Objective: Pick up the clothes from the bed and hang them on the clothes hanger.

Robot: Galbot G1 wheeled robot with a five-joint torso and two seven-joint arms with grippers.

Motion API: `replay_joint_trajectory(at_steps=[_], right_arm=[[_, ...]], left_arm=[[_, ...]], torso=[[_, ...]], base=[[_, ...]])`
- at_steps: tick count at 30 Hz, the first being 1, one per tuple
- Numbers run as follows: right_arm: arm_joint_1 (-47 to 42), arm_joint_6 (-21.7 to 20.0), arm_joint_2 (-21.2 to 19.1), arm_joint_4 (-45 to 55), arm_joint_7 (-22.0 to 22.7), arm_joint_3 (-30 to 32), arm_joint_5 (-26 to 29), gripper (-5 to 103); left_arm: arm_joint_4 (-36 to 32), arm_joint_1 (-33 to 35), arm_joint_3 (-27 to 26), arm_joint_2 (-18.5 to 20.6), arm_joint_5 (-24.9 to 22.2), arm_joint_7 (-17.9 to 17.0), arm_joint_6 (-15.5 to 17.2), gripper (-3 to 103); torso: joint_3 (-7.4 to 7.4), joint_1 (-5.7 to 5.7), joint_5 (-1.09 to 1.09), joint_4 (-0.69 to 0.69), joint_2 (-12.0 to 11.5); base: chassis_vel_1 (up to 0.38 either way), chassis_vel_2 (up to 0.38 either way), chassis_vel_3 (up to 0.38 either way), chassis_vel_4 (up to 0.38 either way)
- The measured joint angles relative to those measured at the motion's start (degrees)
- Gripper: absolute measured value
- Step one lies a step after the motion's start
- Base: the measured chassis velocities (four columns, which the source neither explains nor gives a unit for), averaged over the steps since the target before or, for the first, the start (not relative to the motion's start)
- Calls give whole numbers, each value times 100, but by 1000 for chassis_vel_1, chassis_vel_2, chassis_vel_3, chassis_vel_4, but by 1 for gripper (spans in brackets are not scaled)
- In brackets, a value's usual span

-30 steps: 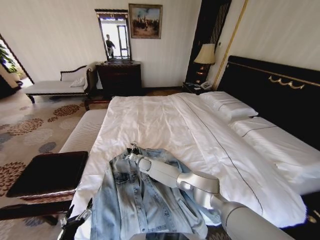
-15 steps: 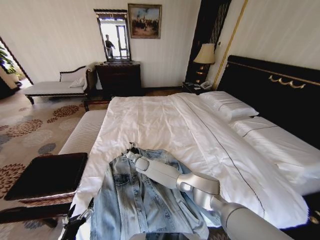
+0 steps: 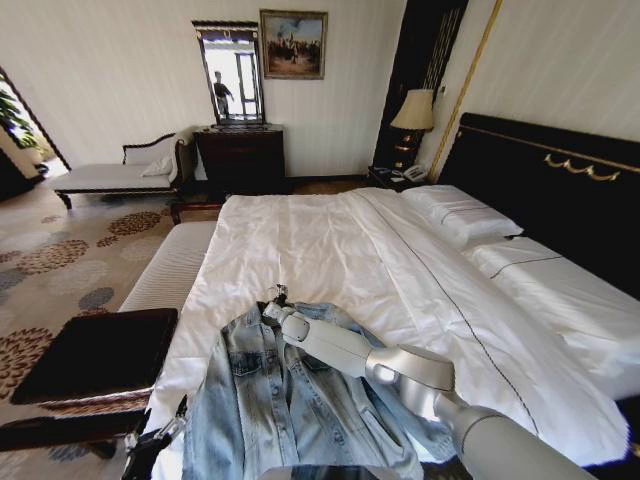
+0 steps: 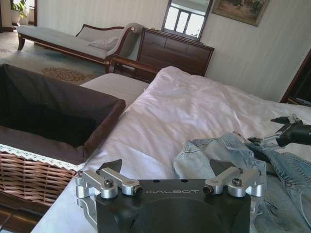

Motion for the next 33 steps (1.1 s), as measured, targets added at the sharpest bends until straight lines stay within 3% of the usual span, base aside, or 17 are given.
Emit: replay_joint_trajectory(at_steps=[8, 15, 18, 20, 22, 28, 33], right_arm=[[-23, -152, 369, -447, -185, -203, -574, 100], [13, -307, 221, -426, -191, -302, -936, 100], [15, -261, 341, -674, -197, -307, -1146, 100], [-3, -199, 416, -905, -199, -294, -1296, 100], [-16, -183, 425, -1208, -243, -294, -1492, 100], [-4, -64, 440, -1801, -286, -341, -1940, 100], [-51, 75, 435, -1897, -155, -316, -1913, 100]], left_arm=[[8, -13, 21, -34, -14, -2, 9, 100], [43, -30, 24, -34, -34, -3, -2, 100], [46, -50, 27, -23, -41, -3, -2, 100], [42, -58, 27, -12, -54, -3, 2, 100], [36, -60, 18, -2, -82, -4, 11, 100], [30, -43, -41, 50, -206, -5, 9, 100], [42, -45, -41, 67, -230, -5, 2, 100]], torso=[[0, -1, 1, 4, -1], [0, 1, 2, 1, -1], [0, 1, 0, -1, -1], [0, 2, 2, 9, -1], [0, 1, -1, -2, -1], [0, 1, 3, 3, -1], [0, 1, 2, 2, -1]], base=[[0, 0, 0, 0], [0, 0, 0, 0], [0, 0, 0, 0], [0, 0, 0, 0], [0, 0, 0, 0], [0, 0, 0, 0], [0, 0, 0, 0]])
